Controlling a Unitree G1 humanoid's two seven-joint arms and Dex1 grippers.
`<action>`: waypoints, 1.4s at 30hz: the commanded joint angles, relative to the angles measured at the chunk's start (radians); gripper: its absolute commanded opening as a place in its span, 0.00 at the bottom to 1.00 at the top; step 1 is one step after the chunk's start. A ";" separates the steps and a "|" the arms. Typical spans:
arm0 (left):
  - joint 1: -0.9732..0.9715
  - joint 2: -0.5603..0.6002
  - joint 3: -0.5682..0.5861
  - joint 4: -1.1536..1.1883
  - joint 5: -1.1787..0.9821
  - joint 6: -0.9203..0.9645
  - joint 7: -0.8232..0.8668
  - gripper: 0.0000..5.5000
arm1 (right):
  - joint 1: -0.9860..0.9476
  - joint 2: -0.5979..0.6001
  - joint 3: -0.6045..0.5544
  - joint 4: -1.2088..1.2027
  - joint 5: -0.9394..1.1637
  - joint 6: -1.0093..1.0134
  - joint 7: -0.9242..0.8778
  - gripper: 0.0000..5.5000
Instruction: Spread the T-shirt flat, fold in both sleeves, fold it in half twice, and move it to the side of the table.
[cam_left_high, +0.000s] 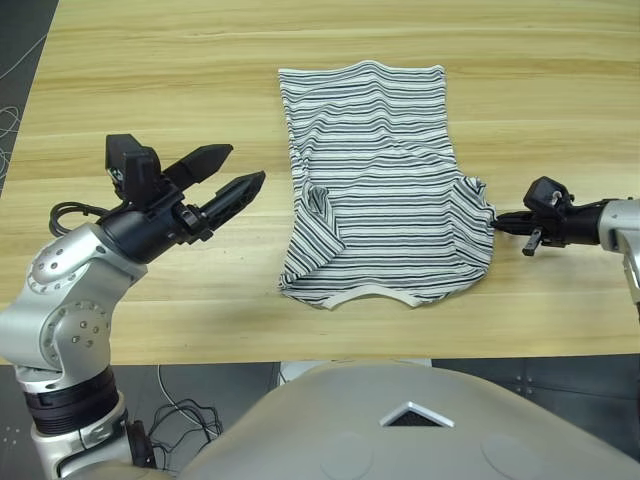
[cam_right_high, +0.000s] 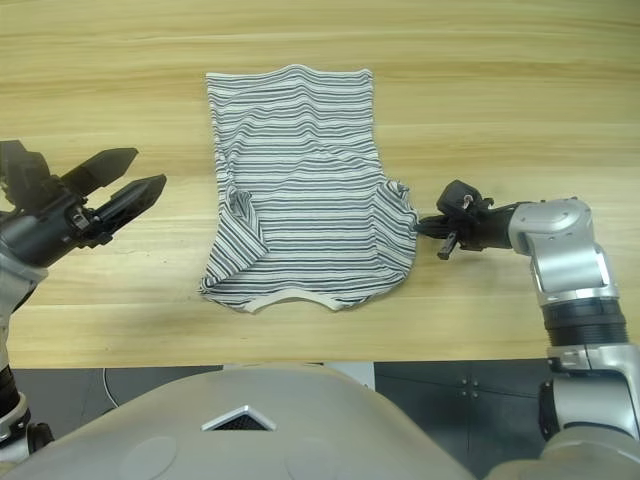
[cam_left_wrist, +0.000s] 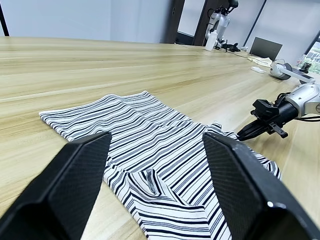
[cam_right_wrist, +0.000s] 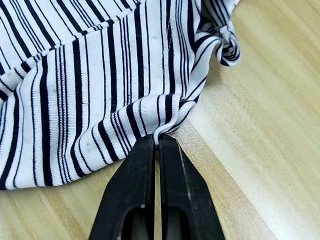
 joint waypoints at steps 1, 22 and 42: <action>0.000 0.010 -0.004 0.003 0.007 -0.009 0.001 0.62 | 0.028 -0.001 0.022 -0.007 -0.017 0.029 -0.009 0.02; -0.011 -0.022 -0.059 -0.006 0.007 -0.017 0.038 0.62 | -0.060 -0.186 -0.107 -0.407 0.075 0.105 0.103 0.02; -0.025 -0.017 -0.082 0.007 0.010 -0.028 0.032 0.62 | -0.174 0.056 0.205 -0.493 0.018 0.180 -0.023 0.02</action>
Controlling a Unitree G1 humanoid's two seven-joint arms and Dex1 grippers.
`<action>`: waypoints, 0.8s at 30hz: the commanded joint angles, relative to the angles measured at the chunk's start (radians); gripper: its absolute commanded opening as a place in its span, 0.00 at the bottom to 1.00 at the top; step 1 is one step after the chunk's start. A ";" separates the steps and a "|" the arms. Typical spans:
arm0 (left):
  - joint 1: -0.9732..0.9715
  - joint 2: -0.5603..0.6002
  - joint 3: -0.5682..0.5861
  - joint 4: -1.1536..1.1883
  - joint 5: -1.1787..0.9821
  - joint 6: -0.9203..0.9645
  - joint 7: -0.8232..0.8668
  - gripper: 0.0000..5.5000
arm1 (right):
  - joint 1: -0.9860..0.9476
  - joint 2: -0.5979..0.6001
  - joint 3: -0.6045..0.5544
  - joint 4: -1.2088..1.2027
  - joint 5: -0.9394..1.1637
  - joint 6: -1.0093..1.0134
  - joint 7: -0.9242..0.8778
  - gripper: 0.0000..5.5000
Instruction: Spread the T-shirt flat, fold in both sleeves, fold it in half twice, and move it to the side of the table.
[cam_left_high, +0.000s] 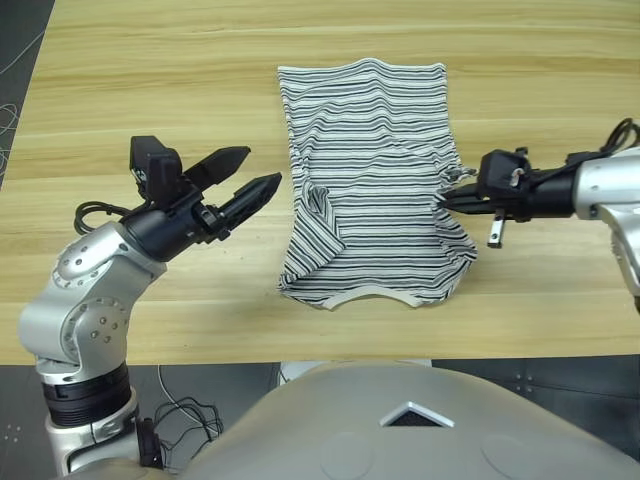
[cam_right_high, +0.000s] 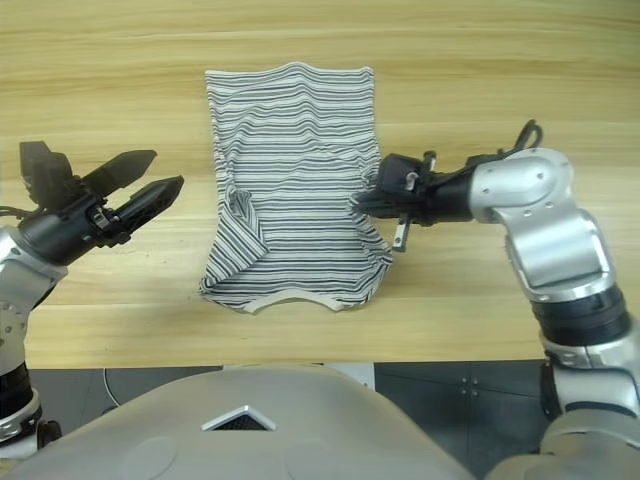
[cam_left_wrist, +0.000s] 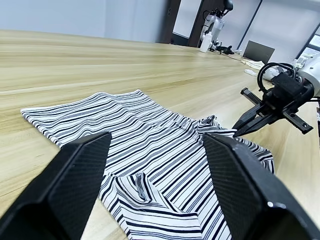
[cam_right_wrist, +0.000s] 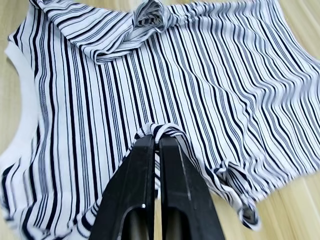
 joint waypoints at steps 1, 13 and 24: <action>-0.009 0.011 -0.003 0.002 0.007 -0.005 -0.003 0.62 | -0.021 0.039 0.073 0.022 -0.048 -0.001 -0.029 0.02; -0.018 0.022 -0.001 0.019 0.009 -0.009 -0.018 0.62 | -0.001 0.170 0.166 0.238 -0.130 -0.094 -0.106 0.17; -0.079 0.020 -0.034 0.073 0.016 -0.020 -0.058 0.62 | -0.116 0.219 -0.003 0.250 0.044 0.009 -0.083 0.18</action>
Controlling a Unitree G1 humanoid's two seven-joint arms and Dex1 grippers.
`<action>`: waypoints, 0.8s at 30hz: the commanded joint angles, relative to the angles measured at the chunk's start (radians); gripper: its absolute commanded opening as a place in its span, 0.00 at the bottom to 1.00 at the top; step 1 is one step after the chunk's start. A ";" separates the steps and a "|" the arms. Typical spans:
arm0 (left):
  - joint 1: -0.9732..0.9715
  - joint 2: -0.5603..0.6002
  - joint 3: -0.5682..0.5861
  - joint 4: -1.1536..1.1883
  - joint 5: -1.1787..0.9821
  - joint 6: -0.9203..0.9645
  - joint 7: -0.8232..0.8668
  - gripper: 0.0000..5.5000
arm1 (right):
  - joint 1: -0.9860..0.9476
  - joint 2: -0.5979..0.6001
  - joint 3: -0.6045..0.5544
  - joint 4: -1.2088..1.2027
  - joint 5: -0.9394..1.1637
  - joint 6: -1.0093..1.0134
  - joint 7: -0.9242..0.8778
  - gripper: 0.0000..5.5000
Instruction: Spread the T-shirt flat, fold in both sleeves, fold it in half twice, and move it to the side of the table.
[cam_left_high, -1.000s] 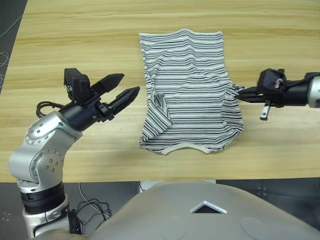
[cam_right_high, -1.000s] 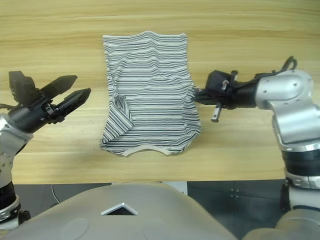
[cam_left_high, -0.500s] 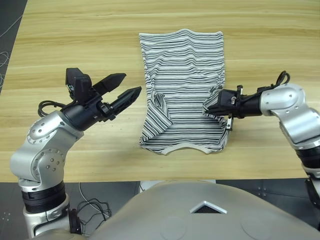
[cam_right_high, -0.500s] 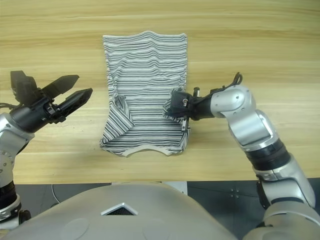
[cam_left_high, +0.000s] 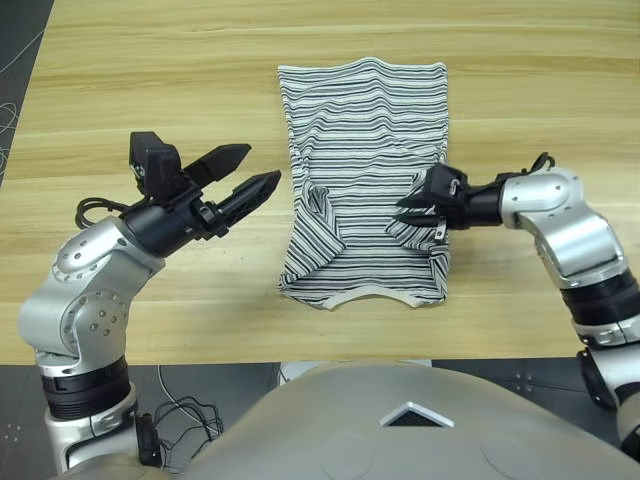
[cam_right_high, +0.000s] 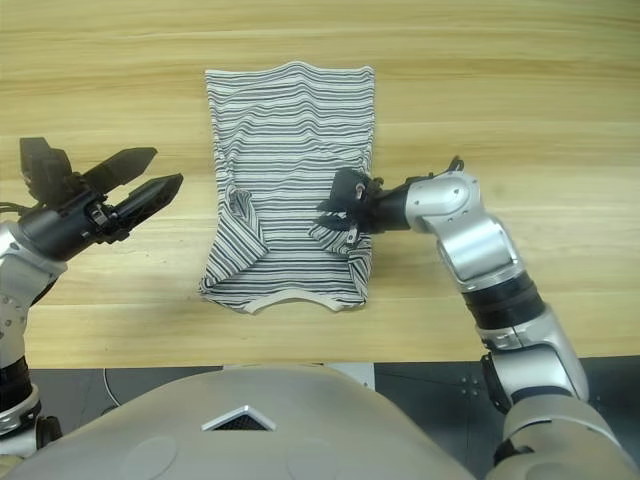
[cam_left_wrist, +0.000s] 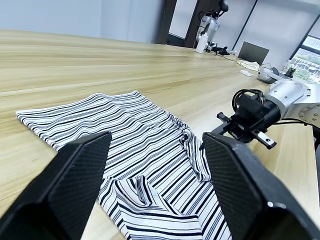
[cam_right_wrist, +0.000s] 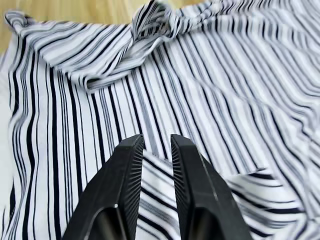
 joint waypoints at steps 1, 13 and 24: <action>-0.043 0.011 -0.031 0.028 0.020 -0.015 -0.028 0.62 | -0.072 0.018 -0.061 0.050 0.045 0.045 -0.002 0.18; 0.031 0.270 -0.213 0.297 0.783 -0.928 -0.203 0.70 | 0.169 -0.313 -0.259 0.277 -0.053 -0.609 0.175 0.24; 0.190 0.480 -0.209 0.564 1.140 -1.558 -0.141 0.95 | 0.447 -0.378 -0.167 0.371 -0.230 -1.313 0.138 0.59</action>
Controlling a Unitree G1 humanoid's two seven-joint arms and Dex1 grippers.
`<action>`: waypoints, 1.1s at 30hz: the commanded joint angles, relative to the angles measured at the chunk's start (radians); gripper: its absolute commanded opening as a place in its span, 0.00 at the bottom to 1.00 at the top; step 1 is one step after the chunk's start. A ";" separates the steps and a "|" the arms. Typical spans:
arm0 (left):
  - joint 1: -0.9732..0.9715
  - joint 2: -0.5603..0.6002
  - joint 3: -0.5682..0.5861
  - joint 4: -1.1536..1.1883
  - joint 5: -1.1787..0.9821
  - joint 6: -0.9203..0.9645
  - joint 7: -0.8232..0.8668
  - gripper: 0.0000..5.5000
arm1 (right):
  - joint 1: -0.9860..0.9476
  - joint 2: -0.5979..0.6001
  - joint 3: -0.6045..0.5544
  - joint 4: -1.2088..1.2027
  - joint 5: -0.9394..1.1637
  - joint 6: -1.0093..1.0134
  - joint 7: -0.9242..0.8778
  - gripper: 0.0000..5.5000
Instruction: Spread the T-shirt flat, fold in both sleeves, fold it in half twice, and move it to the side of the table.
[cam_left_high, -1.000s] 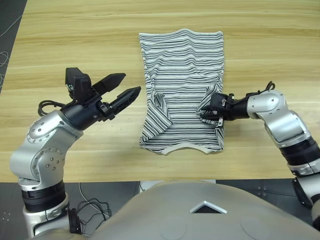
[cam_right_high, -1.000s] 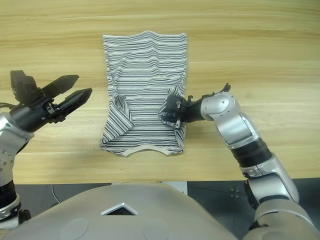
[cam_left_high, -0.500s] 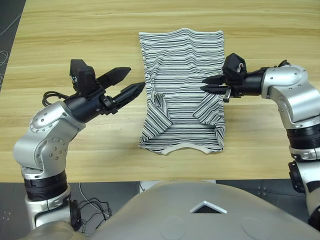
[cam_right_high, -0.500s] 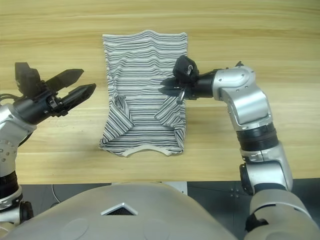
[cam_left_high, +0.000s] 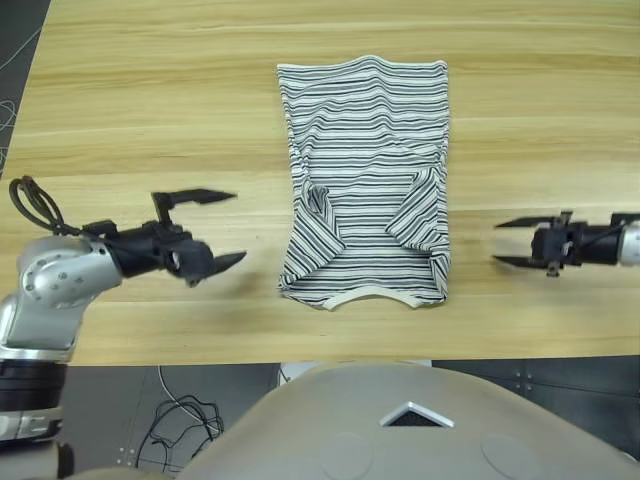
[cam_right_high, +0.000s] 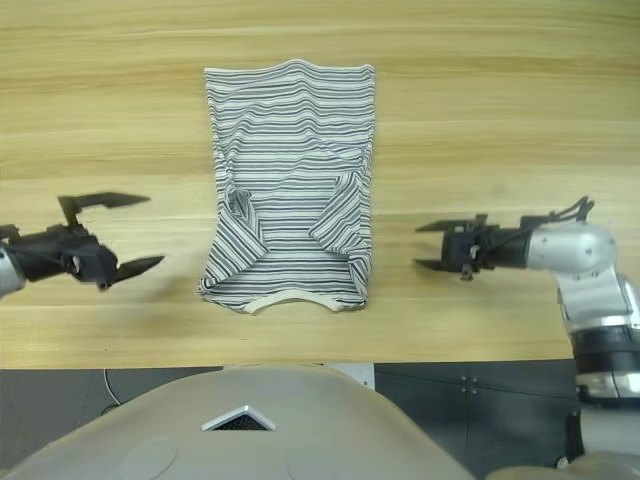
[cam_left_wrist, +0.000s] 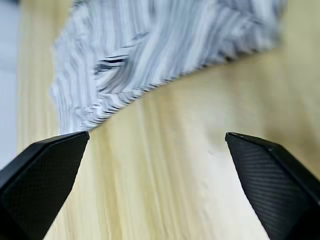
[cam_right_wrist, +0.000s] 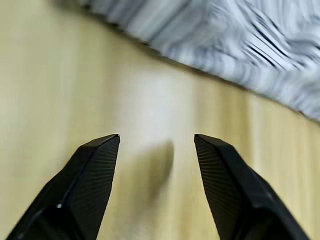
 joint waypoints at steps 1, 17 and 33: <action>0.039 0.021 -0.032 0.098 0.152 -0.133 0.064 0.95 | 0.021 -0.016 0.038 0.012 -0.038 -0.113 -0.020 0.61; -0.026 -0.130 -0.283 0.007 0.276 -0.131 0.177 0.95 | -0.080 0.147 0.136 0.032 -0.182 -0.215 -0.247 0.61; -0.140 -0.154 -0.400 0.112 0.379 -0.114 0.278 0.95 | -0.128 0.172 0.259 0.048 -0.231 -0.221 -0.312 0.58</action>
